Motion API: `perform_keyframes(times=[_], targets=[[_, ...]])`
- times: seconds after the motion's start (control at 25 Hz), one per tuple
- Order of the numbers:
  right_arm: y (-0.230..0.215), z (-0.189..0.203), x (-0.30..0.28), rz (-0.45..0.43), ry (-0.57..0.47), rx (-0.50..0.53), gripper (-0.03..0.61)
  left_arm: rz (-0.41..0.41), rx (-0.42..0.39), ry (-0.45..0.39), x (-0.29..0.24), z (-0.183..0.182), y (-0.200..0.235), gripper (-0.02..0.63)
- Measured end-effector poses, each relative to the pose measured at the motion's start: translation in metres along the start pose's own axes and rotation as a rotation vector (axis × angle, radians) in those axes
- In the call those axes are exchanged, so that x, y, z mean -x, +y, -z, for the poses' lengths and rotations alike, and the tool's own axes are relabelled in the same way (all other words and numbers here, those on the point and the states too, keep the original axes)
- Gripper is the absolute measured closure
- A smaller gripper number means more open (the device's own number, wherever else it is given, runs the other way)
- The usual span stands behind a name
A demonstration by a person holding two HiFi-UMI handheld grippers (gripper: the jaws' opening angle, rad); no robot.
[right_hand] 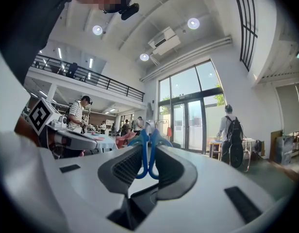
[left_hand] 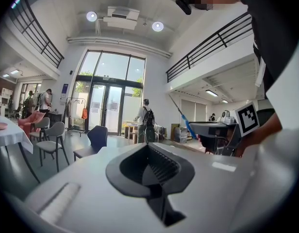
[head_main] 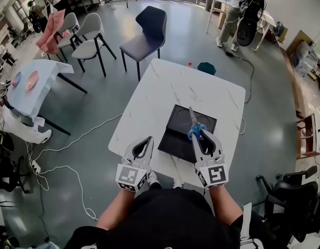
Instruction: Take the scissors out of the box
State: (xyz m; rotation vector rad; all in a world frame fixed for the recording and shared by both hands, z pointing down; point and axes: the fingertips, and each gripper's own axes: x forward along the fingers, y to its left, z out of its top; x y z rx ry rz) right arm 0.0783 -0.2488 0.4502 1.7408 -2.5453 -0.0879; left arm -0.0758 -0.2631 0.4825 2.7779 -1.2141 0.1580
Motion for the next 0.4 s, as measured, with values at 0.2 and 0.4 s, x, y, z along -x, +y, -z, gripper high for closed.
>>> perform_keyframes(times=[0.2, 0.4], targets=[[-0.0001, -0.0003, -0.0009, -0.003, -0.004, -0.01, 0.486, -0.004, -0.004, 0.0, 0.0001, 0.0003, 0.0011, 0.604], [-0.0022, -0.0004, -0.002, 0.0, -0.007, -0.017, 0.486, -0.002, -0.045, 0.008, -0.0011, 0.0027, -0.0012, 0.604]])
